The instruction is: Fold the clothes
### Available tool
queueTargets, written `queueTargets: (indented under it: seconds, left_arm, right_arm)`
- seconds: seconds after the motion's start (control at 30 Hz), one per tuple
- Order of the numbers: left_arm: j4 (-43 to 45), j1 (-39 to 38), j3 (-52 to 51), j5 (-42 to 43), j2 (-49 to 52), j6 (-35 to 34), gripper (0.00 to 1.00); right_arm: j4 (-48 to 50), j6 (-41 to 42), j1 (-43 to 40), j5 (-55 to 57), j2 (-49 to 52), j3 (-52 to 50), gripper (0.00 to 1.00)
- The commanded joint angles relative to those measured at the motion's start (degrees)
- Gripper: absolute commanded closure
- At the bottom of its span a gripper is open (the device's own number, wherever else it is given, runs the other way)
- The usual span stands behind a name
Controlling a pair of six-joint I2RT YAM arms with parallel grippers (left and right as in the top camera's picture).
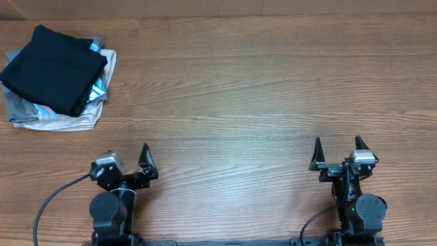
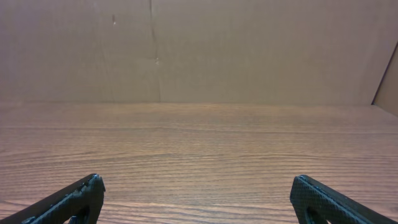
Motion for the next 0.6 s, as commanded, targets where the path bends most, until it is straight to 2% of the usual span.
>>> queueTargets:
  seconds: [0.0, 0.27, 0.57]
  left_arm:
    - [0.5, -1.2, -0.5, 1.7, -2.1, 13.6, 0.0]
    - [0.5, -2.0, -0.6, 1.5, -4.0, 20.3, 0.0]
    - [0.5, -2.1, -0.6, 1.2, -4.7, 20.7, 0.0]
  right_arm:
    - [0.4, -0.2, -0.2, -0.2, -0.7, -0.6, 0.0]
    - [0.4, -0.2, -0.2, -0.2, -0.7, -0.6, 0.0]
    - [0.4, -0.2, -0.2, -0.1, -0.7, -0.6, 0.0]
